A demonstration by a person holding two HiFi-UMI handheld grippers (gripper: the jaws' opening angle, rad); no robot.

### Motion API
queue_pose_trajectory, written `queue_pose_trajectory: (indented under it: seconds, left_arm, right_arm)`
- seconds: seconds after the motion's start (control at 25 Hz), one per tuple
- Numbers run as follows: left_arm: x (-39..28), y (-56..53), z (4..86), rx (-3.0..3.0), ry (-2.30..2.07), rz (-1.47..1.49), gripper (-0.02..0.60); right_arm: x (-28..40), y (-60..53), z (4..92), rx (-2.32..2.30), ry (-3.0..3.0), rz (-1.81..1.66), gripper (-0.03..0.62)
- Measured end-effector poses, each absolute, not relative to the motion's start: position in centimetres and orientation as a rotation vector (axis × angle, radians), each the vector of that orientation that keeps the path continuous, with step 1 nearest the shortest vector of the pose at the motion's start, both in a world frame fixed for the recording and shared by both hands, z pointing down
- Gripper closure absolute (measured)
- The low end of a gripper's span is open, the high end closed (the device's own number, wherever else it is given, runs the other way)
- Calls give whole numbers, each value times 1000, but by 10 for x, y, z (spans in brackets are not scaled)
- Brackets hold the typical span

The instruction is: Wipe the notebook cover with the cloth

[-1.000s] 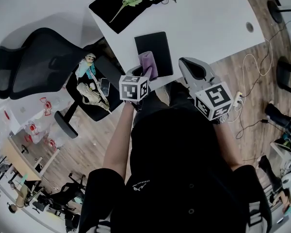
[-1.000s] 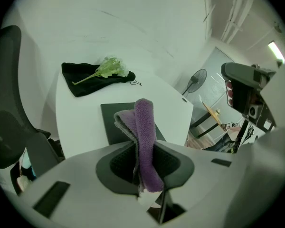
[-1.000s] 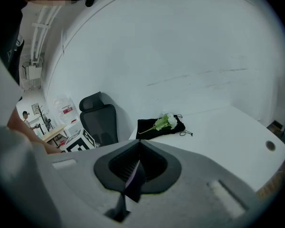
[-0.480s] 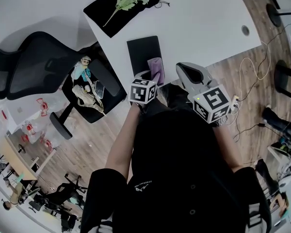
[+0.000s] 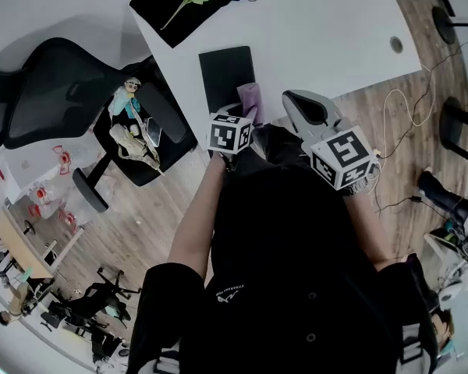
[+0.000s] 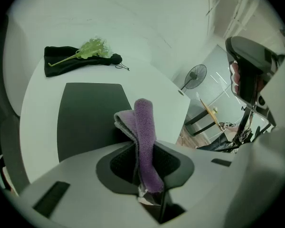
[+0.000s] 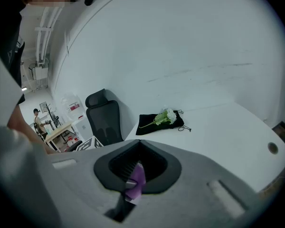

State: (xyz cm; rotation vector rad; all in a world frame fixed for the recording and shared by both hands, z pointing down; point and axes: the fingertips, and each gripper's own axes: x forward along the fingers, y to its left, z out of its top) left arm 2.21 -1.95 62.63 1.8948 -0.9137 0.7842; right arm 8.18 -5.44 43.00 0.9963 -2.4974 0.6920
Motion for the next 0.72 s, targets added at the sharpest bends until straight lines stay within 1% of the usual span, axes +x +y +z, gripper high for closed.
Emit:
queue_pose_trajectory:
  seconds: [0.72]
  left_arm:
    - [8,-18,631,1900,-859,786,499]
  right_arm:
    - [64,-51,431,1026,-2479,707,589]
